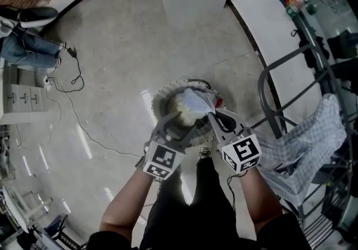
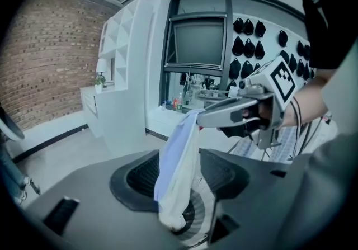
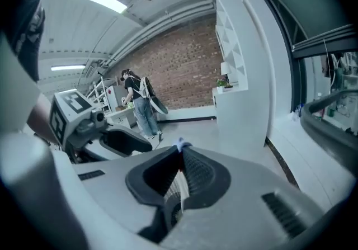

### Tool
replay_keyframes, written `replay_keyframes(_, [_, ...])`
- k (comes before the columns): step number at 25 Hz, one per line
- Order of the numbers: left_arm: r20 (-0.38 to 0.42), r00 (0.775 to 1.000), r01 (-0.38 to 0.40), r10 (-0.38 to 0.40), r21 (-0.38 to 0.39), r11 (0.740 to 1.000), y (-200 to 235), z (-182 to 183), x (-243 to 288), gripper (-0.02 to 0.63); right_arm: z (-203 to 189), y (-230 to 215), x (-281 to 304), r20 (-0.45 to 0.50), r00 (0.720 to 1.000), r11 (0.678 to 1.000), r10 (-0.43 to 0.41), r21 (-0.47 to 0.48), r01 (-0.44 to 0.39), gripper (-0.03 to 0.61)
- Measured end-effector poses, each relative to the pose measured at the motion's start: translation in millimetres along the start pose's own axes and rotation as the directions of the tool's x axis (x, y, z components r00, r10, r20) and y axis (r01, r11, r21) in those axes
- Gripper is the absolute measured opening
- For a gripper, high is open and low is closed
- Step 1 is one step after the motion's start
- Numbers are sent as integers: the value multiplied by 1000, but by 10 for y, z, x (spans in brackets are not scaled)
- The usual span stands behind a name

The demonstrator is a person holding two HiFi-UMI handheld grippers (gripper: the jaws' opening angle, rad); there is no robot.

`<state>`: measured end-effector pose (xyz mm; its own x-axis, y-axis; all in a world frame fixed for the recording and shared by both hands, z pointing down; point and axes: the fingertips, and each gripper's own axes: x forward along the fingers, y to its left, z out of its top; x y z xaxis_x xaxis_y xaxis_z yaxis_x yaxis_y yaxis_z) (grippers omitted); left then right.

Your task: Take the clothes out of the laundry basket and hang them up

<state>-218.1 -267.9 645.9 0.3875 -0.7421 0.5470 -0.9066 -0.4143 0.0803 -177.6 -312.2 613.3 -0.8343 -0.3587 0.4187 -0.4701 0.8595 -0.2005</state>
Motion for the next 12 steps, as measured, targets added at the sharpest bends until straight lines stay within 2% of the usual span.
replay_keyframes(6, [44,998,44,-48,97,994,-64,468,-287,221,750,361,-490,102,994,1000,30,-3,-30,21])
replay_keyframes(10, [73,993,77,-90,157,985,-120,804,-497,221,1173,624,-803,146,988,998,43,-58,-34,21])
replay_keyframes(12, [76,987,125,-142,196,973,-215,919,-620,221,1338,793,-935,156,986,995,59,-87,-45,21])
